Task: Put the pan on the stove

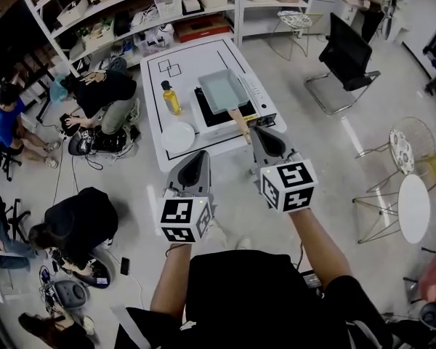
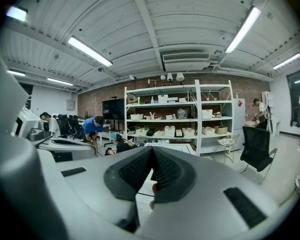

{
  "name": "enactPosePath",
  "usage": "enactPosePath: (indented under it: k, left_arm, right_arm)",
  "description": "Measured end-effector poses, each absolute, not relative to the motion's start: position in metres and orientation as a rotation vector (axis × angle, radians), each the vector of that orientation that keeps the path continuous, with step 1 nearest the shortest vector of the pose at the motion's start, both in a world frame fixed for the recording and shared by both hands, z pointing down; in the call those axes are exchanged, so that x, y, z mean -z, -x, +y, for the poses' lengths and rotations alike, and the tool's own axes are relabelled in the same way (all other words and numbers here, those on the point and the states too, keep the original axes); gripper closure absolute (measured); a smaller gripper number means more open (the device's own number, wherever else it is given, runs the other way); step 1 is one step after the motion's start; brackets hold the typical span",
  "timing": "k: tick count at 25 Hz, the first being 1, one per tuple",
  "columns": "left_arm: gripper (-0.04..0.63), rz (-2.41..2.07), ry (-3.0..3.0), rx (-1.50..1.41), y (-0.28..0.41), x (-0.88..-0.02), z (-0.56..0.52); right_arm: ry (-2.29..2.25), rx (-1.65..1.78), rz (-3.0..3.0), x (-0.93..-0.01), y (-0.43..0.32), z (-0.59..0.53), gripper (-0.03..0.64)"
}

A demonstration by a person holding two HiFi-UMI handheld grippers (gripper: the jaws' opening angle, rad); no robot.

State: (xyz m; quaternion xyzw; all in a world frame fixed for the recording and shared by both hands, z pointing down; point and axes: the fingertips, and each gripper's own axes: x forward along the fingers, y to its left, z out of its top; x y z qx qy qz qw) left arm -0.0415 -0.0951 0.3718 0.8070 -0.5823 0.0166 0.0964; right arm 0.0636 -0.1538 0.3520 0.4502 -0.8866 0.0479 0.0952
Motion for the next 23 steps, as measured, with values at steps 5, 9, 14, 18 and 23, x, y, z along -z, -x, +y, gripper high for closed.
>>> enactPosePath:
  k: [5, 9, 14, 18, 23]
  left_arm:
    - [0.584, -1.758, -2.383, -0.042, 0.036, -0.37, -0.083]
    - [0.584, -1.774, -2.376, -0.037, 0.035, -0.37, -0.078]
    - [0.584, -1.803, -2.379, -0.052, 0.035, -0.365, -0.077]
    - [0.584, -1.814, -2.377, -0.048, 0.031, -0.363, -0.076]
    - [0.584, -1.821, -2.377, -0.048, 0.027, -0.362, -0.08]
  right_arm:
    - [-1.33, -0.147, -2.625, -0.354, -0.072, -0.143, 0.614]
    - [-1.331, -0.151, -2.627, -0.356, -0.077, -0.138, 0.614]
    - [-1.326, -0.151, -2.63, -0.356, -0.081, -0.132, 0.614]
    - [-1.333, -0.139, -2.63, -0.359, -0.086, -0.13, 0.614]
    - [-1.335, -0.154, -2.62, -0.364, -0.092, -0.134, 0.614]
